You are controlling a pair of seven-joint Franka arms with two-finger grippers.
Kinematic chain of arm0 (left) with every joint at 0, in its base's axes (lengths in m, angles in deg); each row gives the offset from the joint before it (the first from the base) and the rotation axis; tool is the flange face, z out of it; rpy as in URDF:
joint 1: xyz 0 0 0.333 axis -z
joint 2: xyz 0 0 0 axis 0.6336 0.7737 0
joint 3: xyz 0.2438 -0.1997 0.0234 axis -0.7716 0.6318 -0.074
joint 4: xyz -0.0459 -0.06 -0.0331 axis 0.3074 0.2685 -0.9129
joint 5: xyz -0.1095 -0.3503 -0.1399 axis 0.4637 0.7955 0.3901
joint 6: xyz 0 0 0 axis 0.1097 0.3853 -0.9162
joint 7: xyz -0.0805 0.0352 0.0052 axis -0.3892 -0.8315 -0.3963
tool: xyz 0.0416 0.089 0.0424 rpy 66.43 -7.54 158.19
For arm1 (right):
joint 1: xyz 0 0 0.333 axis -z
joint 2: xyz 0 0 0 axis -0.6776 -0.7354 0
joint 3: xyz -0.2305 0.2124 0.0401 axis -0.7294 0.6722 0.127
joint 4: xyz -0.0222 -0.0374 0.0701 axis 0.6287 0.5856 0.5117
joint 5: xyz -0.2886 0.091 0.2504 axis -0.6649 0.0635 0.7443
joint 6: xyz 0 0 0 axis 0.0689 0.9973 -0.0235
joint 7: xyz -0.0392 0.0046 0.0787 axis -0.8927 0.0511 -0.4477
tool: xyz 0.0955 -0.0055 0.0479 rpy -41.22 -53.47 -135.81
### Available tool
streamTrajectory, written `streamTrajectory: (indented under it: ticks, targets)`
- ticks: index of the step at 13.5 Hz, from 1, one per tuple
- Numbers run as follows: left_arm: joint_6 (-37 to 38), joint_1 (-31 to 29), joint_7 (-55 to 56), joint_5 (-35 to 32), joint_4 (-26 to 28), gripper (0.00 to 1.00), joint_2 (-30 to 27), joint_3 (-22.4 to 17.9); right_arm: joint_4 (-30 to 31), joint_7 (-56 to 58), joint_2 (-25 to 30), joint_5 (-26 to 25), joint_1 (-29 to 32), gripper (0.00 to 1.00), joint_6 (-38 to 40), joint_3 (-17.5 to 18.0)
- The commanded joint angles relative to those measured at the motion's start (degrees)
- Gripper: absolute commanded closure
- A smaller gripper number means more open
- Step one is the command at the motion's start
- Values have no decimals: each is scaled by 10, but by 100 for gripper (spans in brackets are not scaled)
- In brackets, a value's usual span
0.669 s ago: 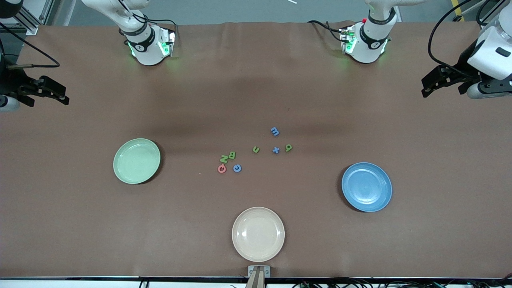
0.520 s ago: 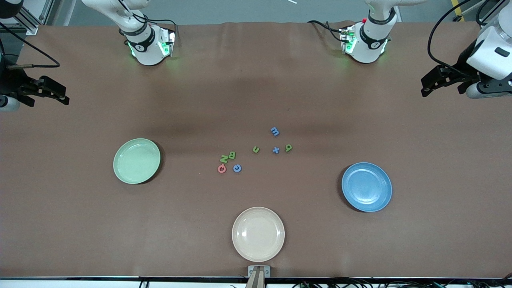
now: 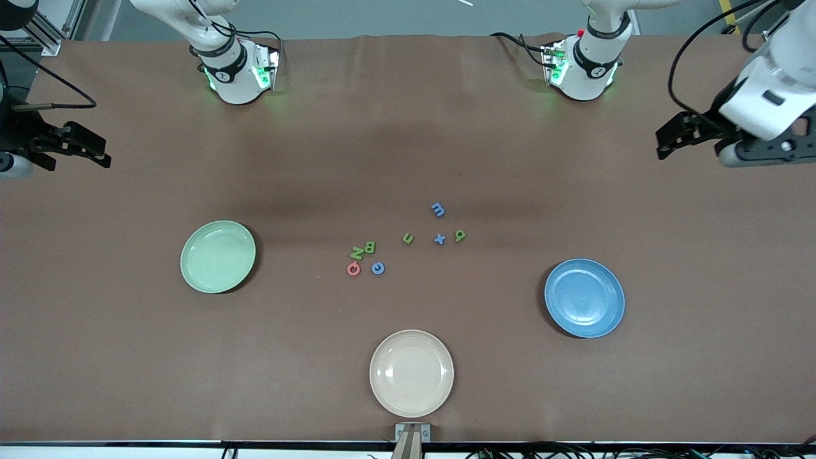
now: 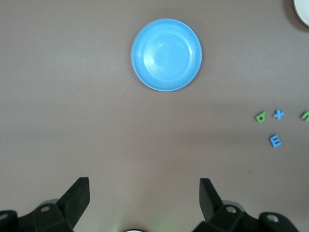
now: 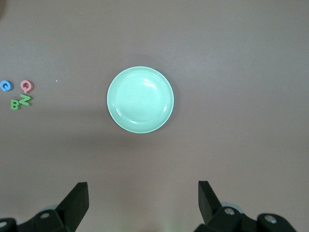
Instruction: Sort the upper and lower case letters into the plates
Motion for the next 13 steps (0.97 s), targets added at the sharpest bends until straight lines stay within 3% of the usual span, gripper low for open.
streamTrajectory:
  ticks: [1,4,6,9,13]
  targets:
    - [-38,14,125,0,-2,0,62,54,13,-9,12,5,3,0,-5,3]
    - [-130,31,244,0,20,0,128,104,13,-10,12,6,2,0,-4,3]
    - [-180,61,265,-8,34,0,174,104,11,-10,12,6,2,0,0,3]
    - [-261,116,389,-70,39,1,261,105,6,-7,8,5,5,0,4,2]
    - [-338,162,450,-100,41,12,357,105,-18,-4,-23,5,8,0,0,-1]
